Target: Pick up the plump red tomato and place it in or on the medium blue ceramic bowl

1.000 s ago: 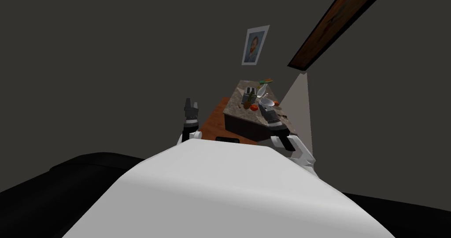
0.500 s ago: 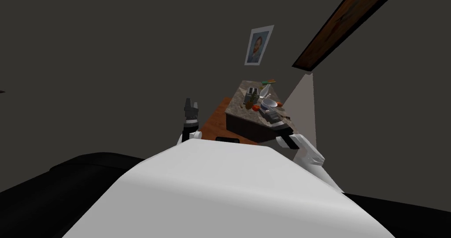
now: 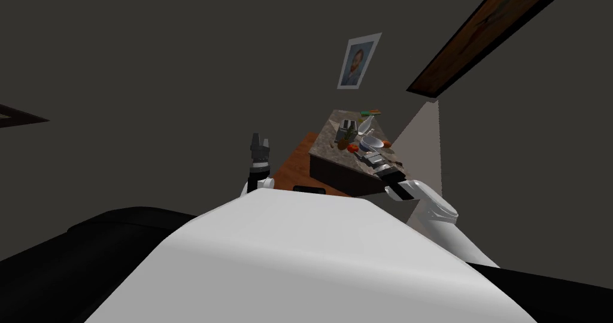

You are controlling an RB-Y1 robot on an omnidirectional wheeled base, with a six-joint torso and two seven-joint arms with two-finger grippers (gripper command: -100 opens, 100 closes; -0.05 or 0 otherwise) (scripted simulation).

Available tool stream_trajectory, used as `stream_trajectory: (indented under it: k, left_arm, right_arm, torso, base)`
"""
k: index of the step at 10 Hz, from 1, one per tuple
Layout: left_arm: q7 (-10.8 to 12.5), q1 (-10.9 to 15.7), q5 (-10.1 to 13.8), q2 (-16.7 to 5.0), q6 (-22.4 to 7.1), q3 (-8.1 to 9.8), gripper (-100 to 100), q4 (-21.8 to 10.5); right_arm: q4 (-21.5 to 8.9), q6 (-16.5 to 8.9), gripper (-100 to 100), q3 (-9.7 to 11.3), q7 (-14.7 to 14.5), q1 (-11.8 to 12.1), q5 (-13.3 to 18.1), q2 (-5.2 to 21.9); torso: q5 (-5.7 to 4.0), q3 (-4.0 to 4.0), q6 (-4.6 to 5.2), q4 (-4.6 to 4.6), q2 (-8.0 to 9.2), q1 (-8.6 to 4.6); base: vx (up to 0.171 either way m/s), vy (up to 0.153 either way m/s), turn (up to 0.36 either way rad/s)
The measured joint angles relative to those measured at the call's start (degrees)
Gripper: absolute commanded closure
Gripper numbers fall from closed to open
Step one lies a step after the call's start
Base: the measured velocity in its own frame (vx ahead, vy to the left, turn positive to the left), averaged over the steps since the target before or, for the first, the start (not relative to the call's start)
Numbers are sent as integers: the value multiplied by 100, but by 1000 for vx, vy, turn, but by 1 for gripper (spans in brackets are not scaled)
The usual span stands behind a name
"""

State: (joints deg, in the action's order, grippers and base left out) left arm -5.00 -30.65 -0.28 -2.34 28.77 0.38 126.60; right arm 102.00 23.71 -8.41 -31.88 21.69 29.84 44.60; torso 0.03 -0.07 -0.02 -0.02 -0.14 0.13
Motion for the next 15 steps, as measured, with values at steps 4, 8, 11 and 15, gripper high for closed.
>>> stream_trajectory:
  k: [4,8,11,15]
  left_arm:
    - [0,0,0,0,0,0,0,0]
    - [0,-1,0,0,0,0,0,0]
    - [0,-1,0,0,0,0,0,0]
    - [0,-1,0,0,0,1,0,0]
  right_arm:
    - [-478,-52,-100,-47,-430,24,418,361]
    - [-1051,-217,-100,-21,-944,-6,984,859]
    - [-1438,-279,-100,-12,-1192,19,1295,1204]
    - [-1708,-312,-100,-26,-1471,79,1538,1324]
  torso:
    - [-1,0,2,0,0,-4]
    - [0,-6,3,-2,-9,2]
    - [2,-8,3,-3,-14,9]
    - [-1,-1,5,-1,-2,-4]
  base:
    - [30,38,75]
    - [54,50,62]
    - [62,51,76]
    - [35,24,39]
